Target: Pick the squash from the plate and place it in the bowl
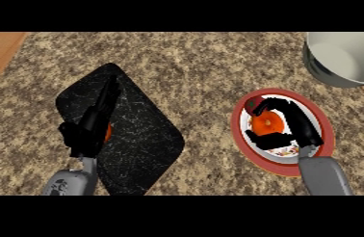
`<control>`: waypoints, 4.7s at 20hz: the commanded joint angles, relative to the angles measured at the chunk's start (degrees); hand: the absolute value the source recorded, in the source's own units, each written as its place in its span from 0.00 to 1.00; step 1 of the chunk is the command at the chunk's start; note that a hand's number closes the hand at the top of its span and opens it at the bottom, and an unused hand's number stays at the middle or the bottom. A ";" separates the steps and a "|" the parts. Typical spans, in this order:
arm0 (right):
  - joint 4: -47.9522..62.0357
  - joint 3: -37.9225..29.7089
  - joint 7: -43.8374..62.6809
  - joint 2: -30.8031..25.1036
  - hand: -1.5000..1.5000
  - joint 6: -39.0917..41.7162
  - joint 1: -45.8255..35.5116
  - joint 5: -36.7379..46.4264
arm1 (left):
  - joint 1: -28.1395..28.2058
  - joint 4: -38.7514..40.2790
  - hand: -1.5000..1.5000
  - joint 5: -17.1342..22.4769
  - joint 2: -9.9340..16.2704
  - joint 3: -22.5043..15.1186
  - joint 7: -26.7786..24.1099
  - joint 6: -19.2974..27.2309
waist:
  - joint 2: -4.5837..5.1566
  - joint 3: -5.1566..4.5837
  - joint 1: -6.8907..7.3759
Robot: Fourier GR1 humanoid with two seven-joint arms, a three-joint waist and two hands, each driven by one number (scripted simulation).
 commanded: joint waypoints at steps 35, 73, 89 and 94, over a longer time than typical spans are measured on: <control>31.99 -11.89 31.47 -12.08 1.00 -27.31 -58.84 26.08 | -3.85 -0.25 0.50 0.38 -0.38 1.97 3.12 -1.06 | 0.59 0.63 0.18; 67.02 -29.27 -3.58 -31.77 0.00 -25.99 -45.03 15.81 | -1.70 0.92 0.50 -1.73 -1.66 0.75 -0.55 -1.39 | 1.66 0.91 2.04; 62.58 -39.86 -12.31 -35.10 0.00 -27.46 -45.21 2.00 | -1.63 2.13 0.50 -2.40 -2.69 1.07 -1.10 -0.48 | 0.98 0.74 0.53; 59.52 -42.63 -14.45 -35.72 0.00 -19.16 -39.88 -4.37 | -1.50 1.72 0.50 -1.70 -1.99 1.93 -0.22 -1.24 | 0.32 0.65 -0.85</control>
